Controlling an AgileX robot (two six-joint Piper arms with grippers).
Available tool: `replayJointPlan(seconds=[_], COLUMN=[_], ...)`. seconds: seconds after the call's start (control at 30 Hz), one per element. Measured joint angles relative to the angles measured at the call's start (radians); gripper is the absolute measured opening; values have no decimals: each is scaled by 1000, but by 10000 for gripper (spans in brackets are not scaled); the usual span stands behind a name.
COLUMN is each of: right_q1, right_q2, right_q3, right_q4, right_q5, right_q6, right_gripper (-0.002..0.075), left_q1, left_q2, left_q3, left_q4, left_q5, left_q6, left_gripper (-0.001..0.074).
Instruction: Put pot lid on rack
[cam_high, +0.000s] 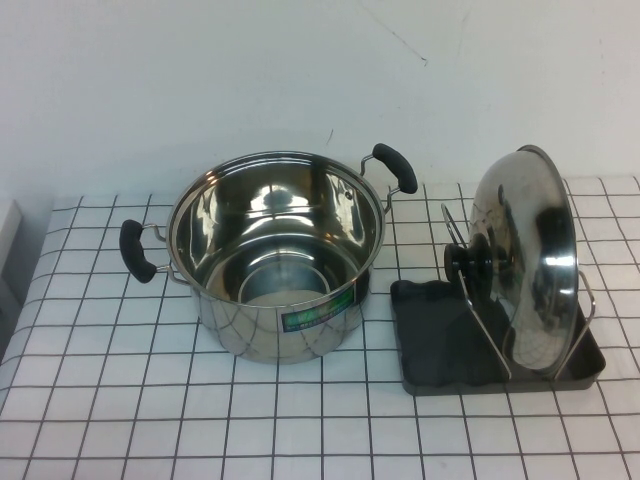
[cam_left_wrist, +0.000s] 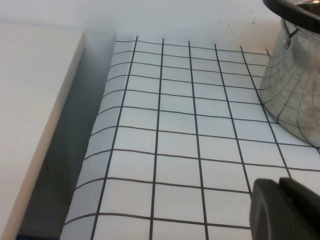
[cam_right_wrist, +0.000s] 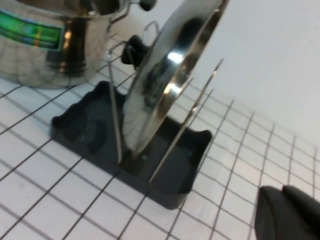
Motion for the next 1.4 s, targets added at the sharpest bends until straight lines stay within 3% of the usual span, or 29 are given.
replayJointPlan(seconds=[0.1, 0.2, 0.3, 0.4, 1.4], right_q1=[0, 0, 0, 11, 26], right_q2=[-20, -45, -76, -111, -130], right_q3=[57, 140, 223, 287, 335], right_q4=[-67, -248, -437, -511, -526], right_q5=[-122, -220, -241, -247, -286], right_q6=[86, 331, 558, 658, 755], right_gripper=[-1, -1, -1, -1, -2], left_q1=[0, 0, 0, 0, 0], left_q2=[0, 0, 0, 0, 0], left_q3=[0, 0, 0, 0, 0], left_q4=[-2, -2, -2, -2, -2], left_q5=[0, 0, 0, 0, 0], left_q6=[0, 0, 0, 0, 0], left_gripper=[-1, -1, -2, -2, -2])
